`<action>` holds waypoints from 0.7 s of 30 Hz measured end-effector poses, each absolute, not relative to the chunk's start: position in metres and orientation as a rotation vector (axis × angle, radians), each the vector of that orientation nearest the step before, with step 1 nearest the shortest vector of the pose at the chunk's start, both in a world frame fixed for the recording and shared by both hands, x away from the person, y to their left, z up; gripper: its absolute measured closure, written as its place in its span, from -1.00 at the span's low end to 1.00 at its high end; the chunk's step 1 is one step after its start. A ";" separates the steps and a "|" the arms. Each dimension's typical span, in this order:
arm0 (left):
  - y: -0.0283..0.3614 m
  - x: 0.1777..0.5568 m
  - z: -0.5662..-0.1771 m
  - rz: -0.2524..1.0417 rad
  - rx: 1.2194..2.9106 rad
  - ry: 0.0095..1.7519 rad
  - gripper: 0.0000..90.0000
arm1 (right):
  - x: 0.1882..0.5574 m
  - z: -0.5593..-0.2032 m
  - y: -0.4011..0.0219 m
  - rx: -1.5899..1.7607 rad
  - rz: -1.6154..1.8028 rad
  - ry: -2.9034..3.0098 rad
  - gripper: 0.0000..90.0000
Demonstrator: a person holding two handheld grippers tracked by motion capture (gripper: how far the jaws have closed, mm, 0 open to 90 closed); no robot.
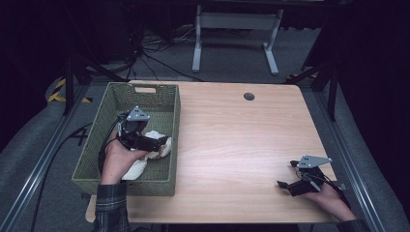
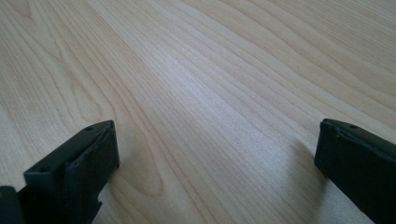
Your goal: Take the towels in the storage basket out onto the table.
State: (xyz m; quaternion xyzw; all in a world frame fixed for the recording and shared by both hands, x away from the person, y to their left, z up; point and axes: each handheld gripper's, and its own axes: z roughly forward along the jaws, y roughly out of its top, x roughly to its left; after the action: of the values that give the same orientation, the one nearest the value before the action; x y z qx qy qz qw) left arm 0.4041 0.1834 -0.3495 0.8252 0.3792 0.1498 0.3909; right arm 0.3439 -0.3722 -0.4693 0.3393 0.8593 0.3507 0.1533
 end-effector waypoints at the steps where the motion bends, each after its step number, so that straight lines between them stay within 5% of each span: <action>1: 0.185 0.404 -0.351 0.374 2.093 0.982 -0.86 | 0.344 -0.469 -0.372 0.973 1.006 2.464 -1.00; 21: 0.203 0.420 -0.386 0.357 2.149 1.089 -0.84 | 0.344 -0.469 -0.372 0.973 1.006 2.464 -1.00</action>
State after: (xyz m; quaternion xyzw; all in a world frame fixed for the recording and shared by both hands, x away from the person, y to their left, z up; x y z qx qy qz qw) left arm 0.4203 0.2033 -0.3863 0.8280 0.4196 0.1374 0.3456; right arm 0.3439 -0.3722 -0.4692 0.3393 0.8593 0.3508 0.1533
